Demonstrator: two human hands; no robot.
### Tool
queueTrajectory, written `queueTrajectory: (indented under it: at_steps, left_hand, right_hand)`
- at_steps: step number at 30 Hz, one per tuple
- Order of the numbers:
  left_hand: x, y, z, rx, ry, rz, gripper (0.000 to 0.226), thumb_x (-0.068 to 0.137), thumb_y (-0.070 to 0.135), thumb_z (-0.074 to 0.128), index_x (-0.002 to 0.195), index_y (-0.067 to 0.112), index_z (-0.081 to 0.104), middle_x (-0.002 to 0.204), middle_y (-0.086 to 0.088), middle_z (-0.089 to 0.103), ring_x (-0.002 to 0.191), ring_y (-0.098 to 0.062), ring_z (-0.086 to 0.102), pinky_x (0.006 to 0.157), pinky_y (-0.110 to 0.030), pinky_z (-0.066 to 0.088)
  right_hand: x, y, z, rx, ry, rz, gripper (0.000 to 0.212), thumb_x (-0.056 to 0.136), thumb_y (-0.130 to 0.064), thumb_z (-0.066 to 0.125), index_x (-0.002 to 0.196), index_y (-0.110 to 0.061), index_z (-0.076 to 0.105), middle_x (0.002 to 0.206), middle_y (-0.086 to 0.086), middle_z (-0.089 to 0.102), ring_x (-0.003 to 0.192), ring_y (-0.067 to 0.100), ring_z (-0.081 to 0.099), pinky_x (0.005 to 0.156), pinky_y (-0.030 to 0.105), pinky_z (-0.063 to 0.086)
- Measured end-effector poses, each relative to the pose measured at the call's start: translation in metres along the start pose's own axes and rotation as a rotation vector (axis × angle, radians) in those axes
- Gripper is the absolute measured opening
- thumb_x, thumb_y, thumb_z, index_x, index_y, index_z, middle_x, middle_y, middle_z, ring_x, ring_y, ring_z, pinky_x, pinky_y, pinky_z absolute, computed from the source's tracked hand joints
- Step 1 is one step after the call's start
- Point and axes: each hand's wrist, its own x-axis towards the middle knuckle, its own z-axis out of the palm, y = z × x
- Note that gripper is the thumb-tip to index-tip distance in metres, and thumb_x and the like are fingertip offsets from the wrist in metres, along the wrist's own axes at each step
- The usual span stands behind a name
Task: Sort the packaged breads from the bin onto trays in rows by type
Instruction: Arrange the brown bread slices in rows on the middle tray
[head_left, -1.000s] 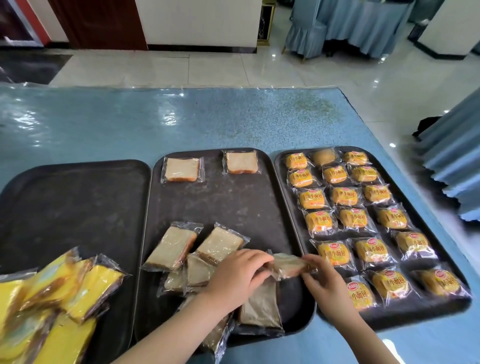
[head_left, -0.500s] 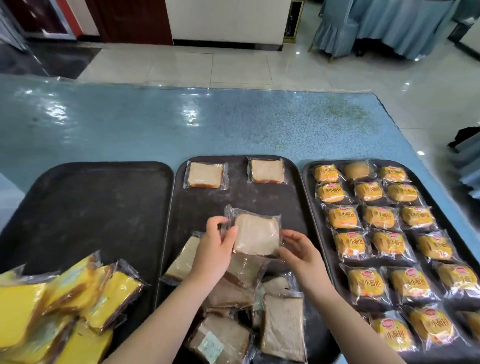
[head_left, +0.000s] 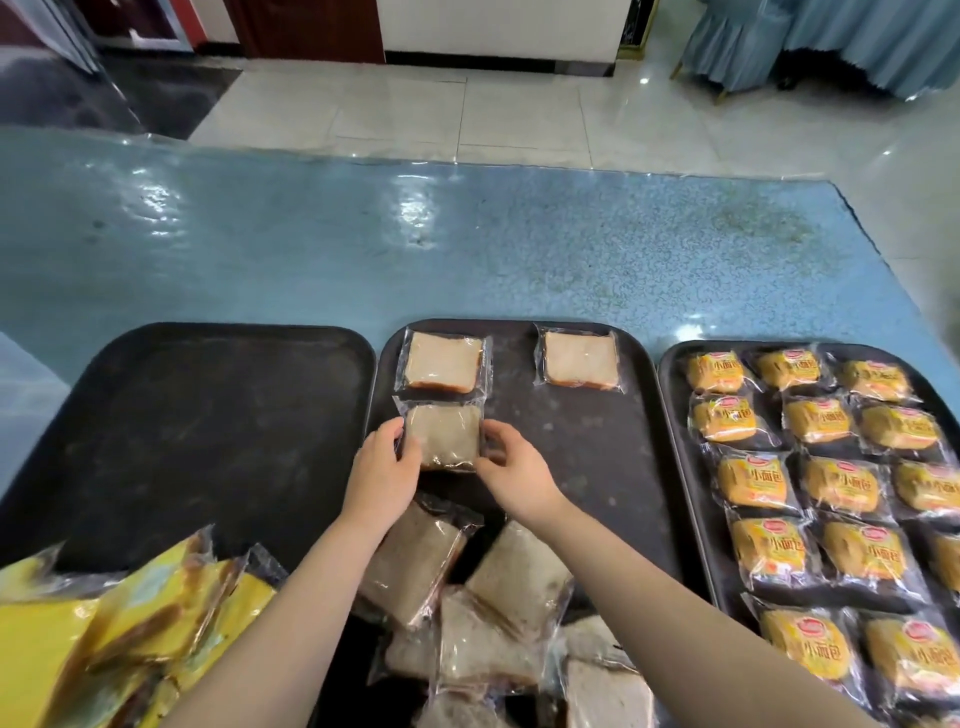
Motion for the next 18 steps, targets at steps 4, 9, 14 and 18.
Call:
queueTrajectory:
  at_steps: [4, 9, 14, 18]
  left_hand:
    - [0.009, -0.002, -0.001, 0.050, -0.020, 0.049, 0.047, 0.099, 0.038, 0.045, 0.143, 0.021, 0.045, 0.141, 0.003, 0.051, 0.131, -0.018, 0.046, 0.108, -0.041, 0.040]
    - [0.011, -0.003, 0.000, 0.257, -0.107, 0.069, 0.055, 0.099, 0.030, 0.047, 0.150, 0.016, 0.034, 0.159, -0.005, 0.026, 0.146, -0.023, 0.022, 0.119, -0.039, 0.023]
    - [0.000, -0.002, -0.004, 0.447, -0.083, 0.115, 0.063, 0.097, 0.033, 0.050, 0.152, 0.016, 0.026, 0.163, -0.007, 0.008, 0.149, -0.027, 0.007, 0.119, -0.044, 0.017]
    - [-0.022, -0.004, -0.010, 0.362, -0.144, 0.167, 0.059, 0.098, 0.031, 0.049, 0.152, 0.020, 0.026, 0.162, 0.000, 0.014, 0.148, -0.021, 0.010, 0.119, -0.042, 0.019]
  right_hand:
    - [0.016, 0.001, 0.008, -0.027, 0.016, 0.014, 0.049, 0.089, -0.021, 0.060, 0.137, -0.018, 0.047, 0.124, -0.001, 0.063, 0.111, 0.014, 0.060, 0.099, 0.030, 0.047]
    - [0.017, 0.003, 0.008, -0.069, 0.001, 0.005, 0.049, 0.089, -0.018, 0.057, 0.137, -0.019, 0.046, 0.127, -0.001, 0.058, 0.117, 0.016, 0.055, 0.097, 0.027, 0.044]
    - [0.001, 0.007, -0.006, -0.169, 0.005, -0.017, 0.057, 0.092, -0.015, 0.054, 0.146, -0.016, 0.035, 0.141, 0.001, 0.047, 0.133, 0.018, 0.042, 0.110, 0.033, 0.037]
    - [-0.035, 0.024, -0.026, -0.261, -0.005, -0.040, 0.060, 0.094, -0.017, 0.053, 0.150, -0.018, 0.030, 0.152, -0.002, 0.037, 0.139, 0.014, 0.036, 0.114, 0.027, 0.030]
